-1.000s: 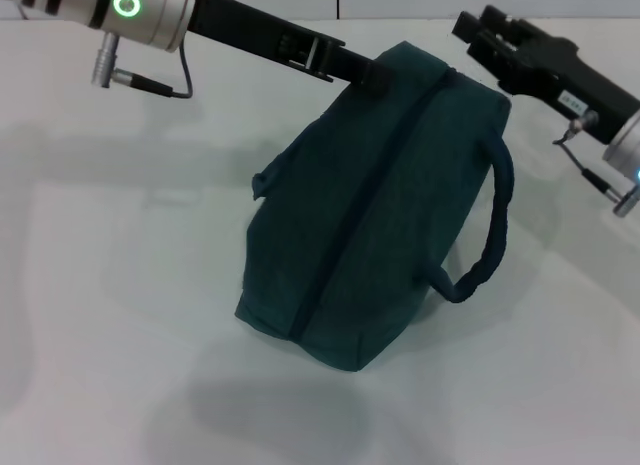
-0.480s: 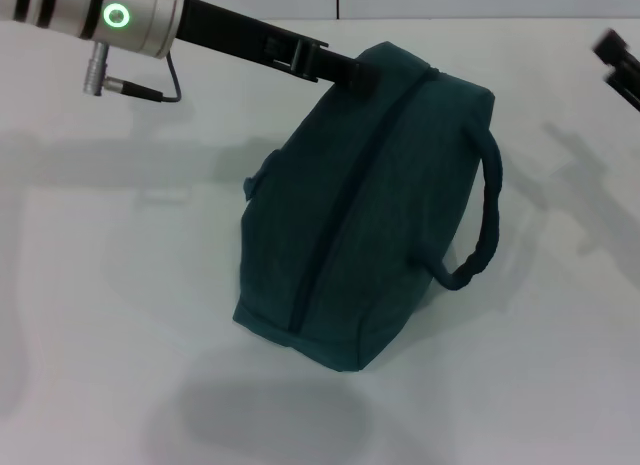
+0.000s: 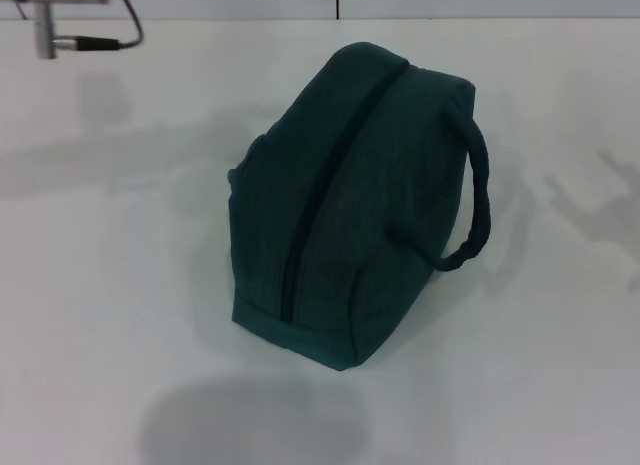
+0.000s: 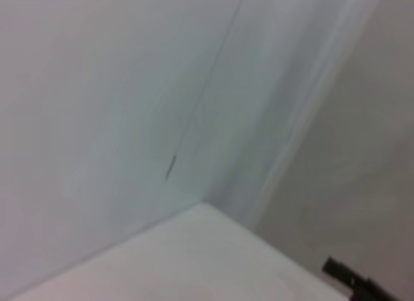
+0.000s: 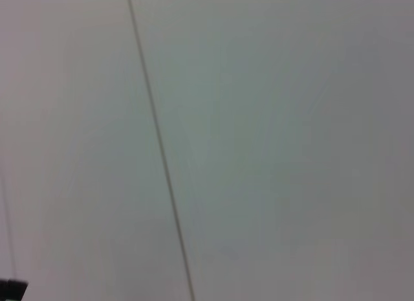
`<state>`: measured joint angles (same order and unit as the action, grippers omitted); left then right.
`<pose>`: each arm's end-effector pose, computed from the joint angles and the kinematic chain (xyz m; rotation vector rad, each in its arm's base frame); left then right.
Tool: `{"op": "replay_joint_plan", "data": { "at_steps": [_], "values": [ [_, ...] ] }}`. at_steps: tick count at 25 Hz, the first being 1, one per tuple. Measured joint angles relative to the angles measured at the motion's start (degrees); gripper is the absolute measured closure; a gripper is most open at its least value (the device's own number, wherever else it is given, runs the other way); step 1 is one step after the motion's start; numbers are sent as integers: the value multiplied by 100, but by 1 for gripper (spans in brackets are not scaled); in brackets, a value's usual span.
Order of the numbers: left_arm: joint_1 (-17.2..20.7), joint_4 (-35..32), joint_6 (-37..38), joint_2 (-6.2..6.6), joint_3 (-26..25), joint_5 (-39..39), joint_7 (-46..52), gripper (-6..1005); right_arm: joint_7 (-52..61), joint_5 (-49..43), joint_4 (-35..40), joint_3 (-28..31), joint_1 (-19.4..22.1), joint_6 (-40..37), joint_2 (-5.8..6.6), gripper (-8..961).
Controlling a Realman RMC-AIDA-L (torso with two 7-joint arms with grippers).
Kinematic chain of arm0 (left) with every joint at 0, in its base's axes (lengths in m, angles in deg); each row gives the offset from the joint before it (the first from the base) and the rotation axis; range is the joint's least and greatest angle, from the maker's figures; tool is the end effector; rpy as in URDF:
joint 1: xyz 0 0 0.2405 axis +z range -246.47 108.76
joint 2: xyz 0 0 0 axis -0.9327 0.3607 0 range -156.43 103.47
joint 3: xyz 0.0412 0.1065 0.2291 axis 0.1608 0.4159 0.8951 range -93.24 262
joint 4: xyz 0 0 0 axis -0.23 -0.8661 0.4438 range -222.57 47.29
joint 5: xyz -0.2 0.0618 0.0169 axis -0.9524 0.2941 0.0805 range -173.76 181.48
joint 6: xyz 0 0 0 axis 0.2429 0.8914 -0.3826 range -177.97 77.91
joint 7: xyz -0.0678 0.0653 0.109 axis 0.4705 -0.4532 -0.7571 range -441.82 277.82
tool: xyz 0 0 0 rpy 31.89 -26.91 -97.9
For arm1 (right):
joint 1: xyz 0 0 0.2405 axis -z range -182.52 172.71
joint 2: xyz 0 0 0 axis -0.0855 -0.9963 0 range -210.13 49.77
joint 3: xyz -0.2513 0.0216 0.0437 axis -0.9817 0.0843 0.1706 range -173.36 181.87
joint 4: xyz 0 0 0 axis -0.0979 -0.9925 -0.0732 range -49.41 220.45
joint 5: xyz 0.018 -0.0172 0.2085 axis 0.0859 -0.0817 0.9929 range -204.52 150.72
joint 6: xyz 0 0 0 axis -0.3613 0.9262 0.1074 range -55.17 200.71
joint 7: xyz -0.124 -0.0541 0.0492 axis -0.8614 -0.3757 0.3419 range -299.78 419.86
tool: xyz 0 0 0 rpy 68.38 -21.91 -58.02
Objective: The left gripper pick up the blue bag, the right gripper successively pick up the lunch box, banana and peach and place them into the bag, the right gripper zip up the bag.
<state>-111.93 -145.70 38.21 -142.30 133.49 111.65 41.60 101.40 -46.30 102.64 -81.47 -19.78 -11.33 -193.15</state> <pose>-0.1243 0.4034 0.0637 -2.7307 -0.8704 -0.7838 0.3202 0.2903 0.0420 -1.8249 0.5036 1.1454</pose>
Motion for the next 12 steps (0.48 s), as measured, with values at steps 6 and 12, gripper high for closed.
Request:
{"op": "replay_joint_plan", "data": {
  "at_steps": [6, 12],
  "values": [
    [831, -547, 400, 16, -44, -904, -338, 200, -29, -687, -34, -7, -17, -641, 168, 104],
    [1662, -654, 1462, 101, -94, -1521, -727, 108, -29, -1840, 43, -6, -86, -1311, 359, 106]
  ]
}}
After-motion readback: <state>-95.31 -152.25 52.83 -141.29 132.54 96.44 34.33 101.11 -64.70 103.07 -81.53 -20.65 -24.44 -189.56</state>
